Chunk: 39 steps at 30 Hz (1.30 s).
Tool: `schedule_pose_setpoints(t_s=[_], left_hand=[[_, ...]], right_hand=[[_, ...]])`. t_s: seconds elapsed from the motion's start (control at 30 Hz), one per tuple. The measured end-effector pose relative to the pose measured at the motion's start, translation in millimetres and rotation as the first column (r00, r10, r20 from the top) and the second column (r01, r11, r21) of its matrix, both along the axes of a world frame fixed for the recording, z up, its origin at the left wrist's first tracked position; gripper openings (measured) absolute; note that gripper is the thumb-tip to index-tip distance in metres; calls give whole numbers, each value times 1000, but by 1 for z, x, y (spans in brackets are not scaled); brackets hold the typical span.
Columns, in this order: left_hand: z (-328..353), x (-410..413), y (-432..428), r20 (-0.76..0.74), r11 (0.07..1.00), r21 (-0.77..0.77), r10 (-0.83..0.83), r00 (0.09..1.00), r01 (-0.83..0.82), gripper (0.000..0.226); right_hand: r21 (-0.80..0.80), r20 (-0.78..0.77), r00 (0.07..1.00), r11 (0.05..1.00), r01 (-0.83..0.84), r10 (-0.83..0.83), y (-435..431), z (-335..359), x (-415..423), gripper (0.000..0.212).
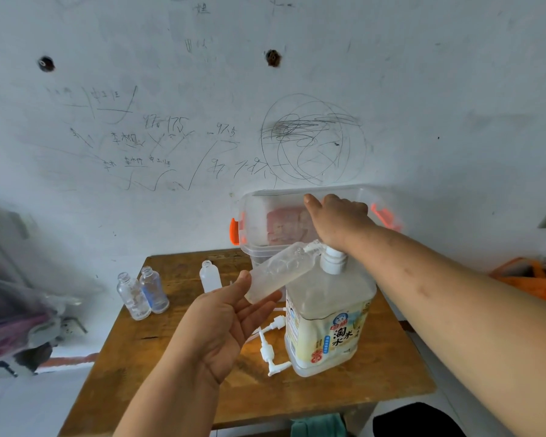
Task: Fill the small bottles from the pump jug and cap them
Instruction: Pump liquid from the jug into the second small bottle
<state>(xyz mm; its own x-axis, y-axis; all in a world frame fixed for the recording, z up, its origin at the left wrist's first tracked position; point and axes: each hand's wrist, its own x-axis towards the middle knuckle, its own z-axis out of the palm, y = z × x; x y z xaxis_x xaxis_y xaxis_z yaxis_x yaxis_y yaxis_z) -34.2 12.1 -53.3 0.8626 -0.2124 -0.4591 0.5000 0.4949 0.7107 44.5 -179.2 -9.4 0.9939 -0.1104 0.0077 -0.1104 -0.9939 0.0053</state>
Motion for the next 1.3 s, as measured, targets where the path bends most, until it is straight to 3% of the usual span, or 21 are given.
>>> schedule_pose_setpoints(t_s=[0.17, 0.3, 0.4, 0.6, 0.73, 0.9, 1.03, 1.1, 1.17, 1.3], left_hand=[[12, -1, 2, 44, 1000, 2, 5, 999, -5, 29], [14, 2, 3, 60, 1000, 5, 13, 998, -14, 27], [9, 4, 1, 59, 1000, -22, 2, 998, 0, 28], [0, 8, 2, 45, 999, -26, -19, 999, 20, 28], [-3, 7, 2, 29, 1000, -8, -21, 999, 21, 29], [0, 0, 1, 22, 1000, 0, -6, 1000, 6, 31], [9, -4, 2, 43, 1000, 3, -3, 999, 3, 24], [12, -3, 2, 58, 1000, 9, 0, 998, -1, 24], [12, 0, 2, 68, 1000, 6, 5, 998, -5, 27], [7, 2, 1, 64, 1000, -15, -6, 998, 7, 28]], right_hand=[[134, 40, 999, 991, 29, -34, 0, 22, -8, 41], [97, 33, 999, 995, 8, -11, 2, 22, -5, 38], [130, -28, 999, 991, 36, -33, 1, 19, -5, 42], [31, -33, 999, 999, 27, -26, -3, 6, 5, 61], [17, -29, 999, 999, 44, -43, -2, -5, 8, 60], [78, 38, 998, 996, 45, -48, -2, -3, 4, 60], [127, 100, 992, 990, 67, -80, -7, 3, 12, 47], [122, 161, 983, 990, 67, -87, -7, 7, 14, 56], [88, 94, 993, 994, 57, -65, -5, 9, 12, 43], [164, 24, 996, 983, 79, -84, -5, 10, 7, 58]])
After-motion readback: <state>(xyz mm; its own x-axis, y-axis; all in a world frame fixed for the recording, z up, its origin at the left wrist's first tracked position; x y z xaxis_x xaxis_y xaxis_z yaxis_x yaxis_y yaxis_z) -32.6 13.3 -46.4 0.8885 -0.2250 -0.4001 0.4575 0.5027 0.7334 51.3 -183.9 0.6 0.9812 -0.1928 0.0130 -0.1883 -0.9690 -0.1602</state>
